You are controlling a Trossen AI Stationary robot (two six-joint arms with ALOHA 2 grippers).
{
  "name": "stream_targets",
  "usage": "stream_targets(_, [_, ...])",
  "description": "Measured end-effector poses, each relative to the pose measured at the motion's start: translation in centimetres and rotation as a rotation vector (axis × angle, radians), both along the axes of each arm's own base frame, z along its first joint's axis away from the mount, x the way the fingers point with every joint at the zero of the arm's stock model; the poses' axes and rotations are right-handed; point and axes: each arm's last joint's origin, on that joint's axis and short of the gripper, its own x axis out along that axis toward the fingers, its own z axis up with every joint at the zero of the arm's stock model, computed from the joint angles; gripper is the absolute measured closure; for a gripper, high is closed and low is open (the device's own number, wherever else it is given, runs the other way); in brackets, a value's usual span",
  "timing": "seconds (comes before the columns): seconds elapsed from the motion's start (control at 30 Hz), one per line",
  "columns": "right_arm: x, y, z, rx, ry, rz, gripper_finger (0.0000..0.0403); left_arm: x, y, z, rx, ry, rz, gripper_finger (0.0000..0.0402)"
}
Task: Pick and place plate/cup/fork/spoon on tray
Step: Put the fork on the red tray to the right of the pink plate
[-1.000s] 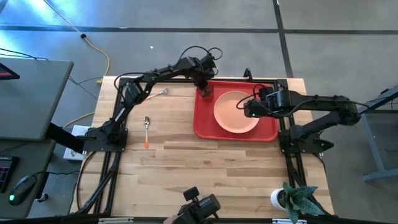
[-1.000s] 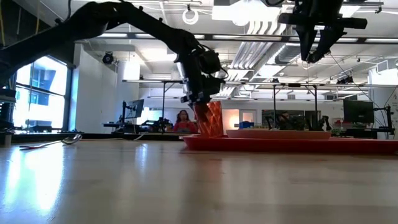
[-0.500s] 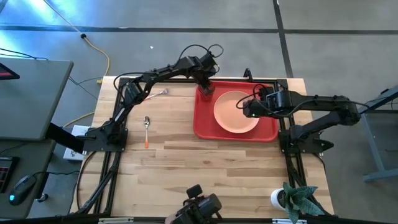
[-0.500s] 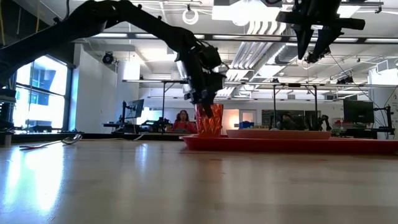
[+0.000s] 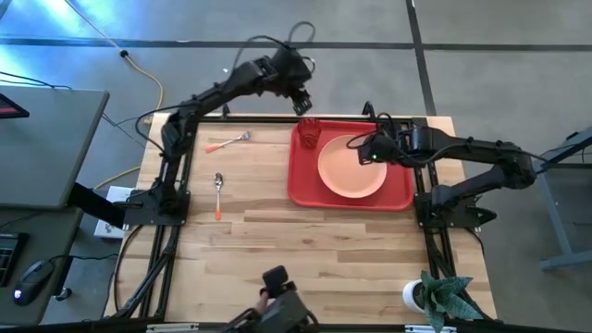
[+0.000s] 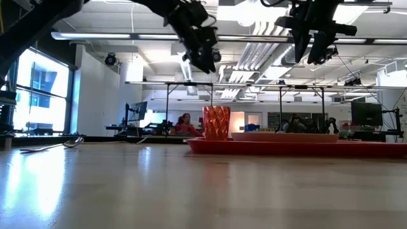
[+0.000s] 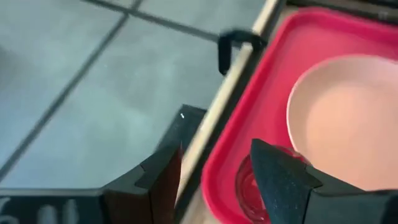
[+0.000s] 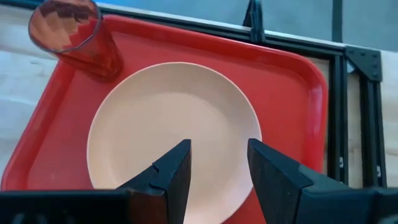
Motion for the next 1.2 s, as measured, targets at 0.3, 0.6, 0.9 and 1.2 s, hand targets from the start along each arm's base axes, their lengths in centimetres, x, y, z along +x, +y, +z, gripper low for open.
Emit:
stream_targets(0.3, [0.1, -1.0, 0.0, 0.025, 0.018, 0.054, 0.0253, -7.6, -0.4, 2.9, -0.119, 0.012, 0.234, 0.0218])
stream_targets(0.6, [1.0, -1.2, 0.4, -0.048, 0.068, 0.277, 0.0253, -14.7, -1.2, -6.6, -0.249, 0.105, 0.362, 0.0218])
stream_targets(0.9, [1.6, -1.3, 0.6, -0.074, 0.008, 0.272, 0.0253, -18.7, -0.6, -12.5, -0.408, 0.224, 0.455, 0.0218])
stream_targets(1.2, [1.6, -1.3, 0.6, -0.052, -0.021, 0.242, 0.0253, -18.9, -0.6, -12.7, -0.426, 0.206, 0.494, 0.0218])
